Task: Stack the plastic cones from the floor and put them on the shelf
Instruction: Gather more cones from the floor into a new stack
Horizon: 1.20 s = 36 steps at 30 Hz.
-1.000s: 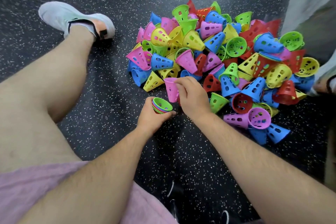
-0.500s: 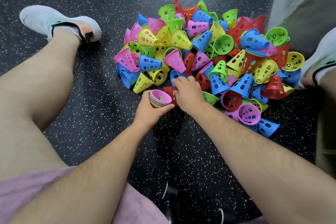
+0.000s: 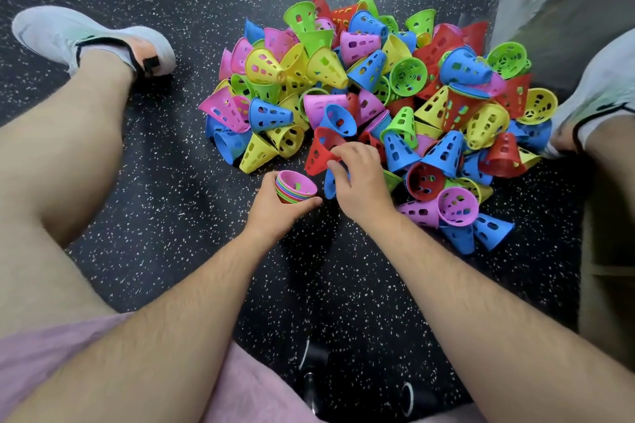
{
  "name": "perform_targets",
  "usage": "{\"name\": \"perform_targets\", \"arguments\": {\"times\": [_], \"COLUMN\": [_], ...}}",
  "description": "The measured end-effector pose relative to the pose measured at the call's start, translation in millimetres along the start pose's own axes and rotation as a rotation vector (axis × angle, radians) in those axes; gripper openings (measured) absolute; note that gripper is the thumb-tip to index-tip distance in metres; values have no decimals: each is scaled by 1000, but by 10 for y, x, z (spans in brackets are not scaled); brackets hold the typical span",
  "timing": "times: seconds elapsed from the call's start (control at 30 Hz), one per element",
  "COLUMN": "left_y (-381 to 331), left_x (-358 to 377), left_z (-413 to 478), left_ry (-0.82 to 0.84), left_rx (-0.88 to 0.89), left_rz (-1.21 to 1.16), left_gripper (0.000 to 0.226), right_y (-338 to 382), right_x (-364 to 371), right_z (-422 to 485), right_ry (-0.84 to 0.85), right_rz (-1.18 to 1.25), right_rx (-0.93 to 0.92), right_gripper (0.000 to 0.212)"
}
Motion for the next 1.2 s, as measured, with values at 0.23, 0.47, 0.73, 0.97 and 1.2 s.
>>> {"name": "perform_targets", "arguments": {"times": [0.23,0.47,0.73,0.97,1.2], "left_y": [-66,-20,90,99,-25], "left_x": [47,126,151,167,291], "left_z": [6,38,19,-11,-79], "left_ry": [-4,10,49,76,124], "left_rx": [22,27,-19,-20,27], "left_rz": [-47,-52,1,9,26], "left_gripper": [68,64,74,72,70], "right_y": [30,49,-254,-237,-15], "right_x": [151,159,256,24,-300], "right_z": [-150,-322,-355,-286,-252], "right_ry": [177,273,434,196,59], "right_rz": [192,145,-307,-304,35], "right_rx": [66,49,38,-19,25], "right_gripper": [21,32,40,14,23]}}
Point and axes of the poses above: each hand's wrist, its own z-axis towards the middle knuckle, its own x-axis out of the palm, y = z × x, the point moved 8 cm from there along z, towards the middle knuckle, and after that the axes turned 4 degrees about z, right-handed, at the moved point
